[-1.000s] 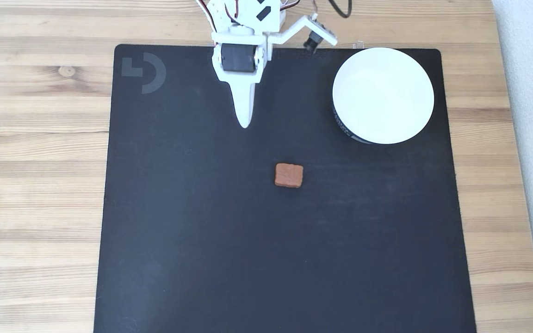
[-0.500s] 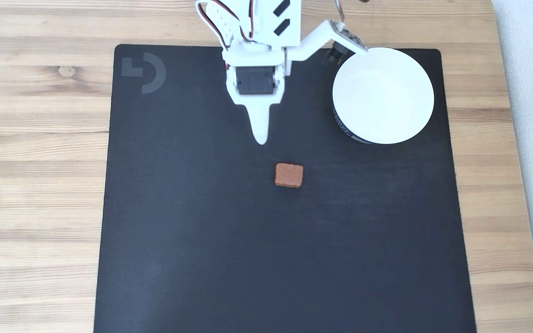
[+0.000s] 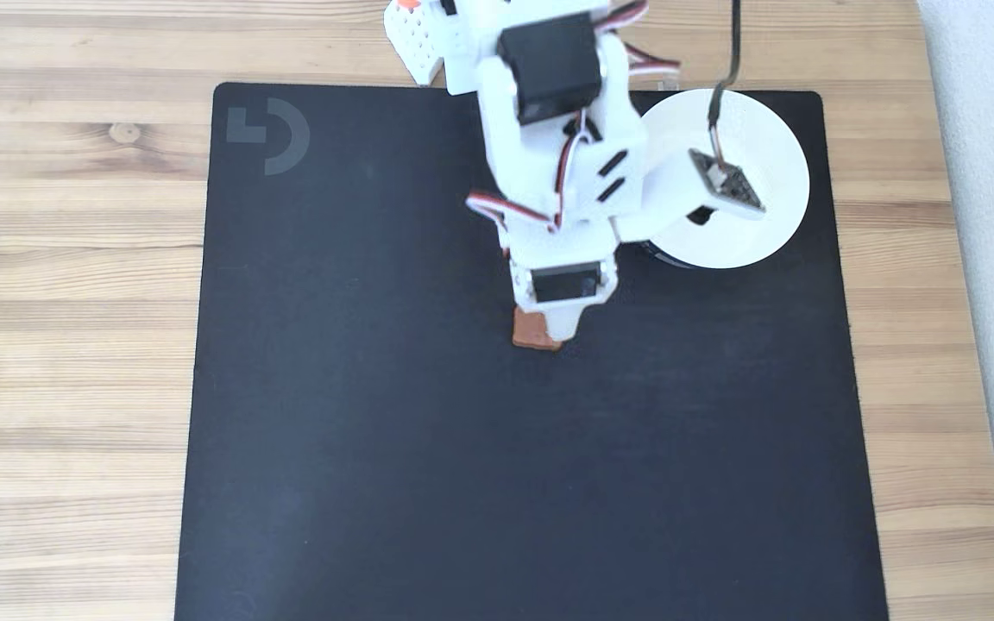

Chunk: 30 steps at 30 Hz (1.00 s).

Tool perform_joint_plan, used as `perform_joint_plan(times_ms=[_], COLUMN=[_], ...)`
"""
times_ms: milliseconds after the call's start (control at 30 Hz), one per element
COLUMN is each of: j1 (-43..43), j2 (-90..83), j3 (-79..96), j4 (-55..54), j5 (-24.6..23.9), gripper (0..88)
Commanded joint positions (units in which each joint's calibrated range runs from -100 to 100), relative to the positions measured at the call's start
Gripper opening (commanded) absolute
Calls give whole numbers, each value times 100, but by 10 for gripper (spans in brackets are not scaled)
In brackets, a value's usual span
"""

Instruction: Pick up the toy and place it on the plate

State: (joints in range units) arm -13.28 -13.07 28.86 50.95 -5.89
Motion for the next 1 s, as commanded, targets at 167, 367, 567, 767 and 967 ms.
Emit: perform_joint_plan(times_ms=[167, 367, 567, 767, 967], j1=[-166, -149, -82, -82, -40], j2=[1278, 1428, 1428, 1428, 1436], j3=[-1304, -1440, -1458, -1449, -1431], j4=[468, 917, 1298, 1298, 1281], j5=[-126, -126, -126, -126, -167], gripper=[23, 23, 23, 23, 24])
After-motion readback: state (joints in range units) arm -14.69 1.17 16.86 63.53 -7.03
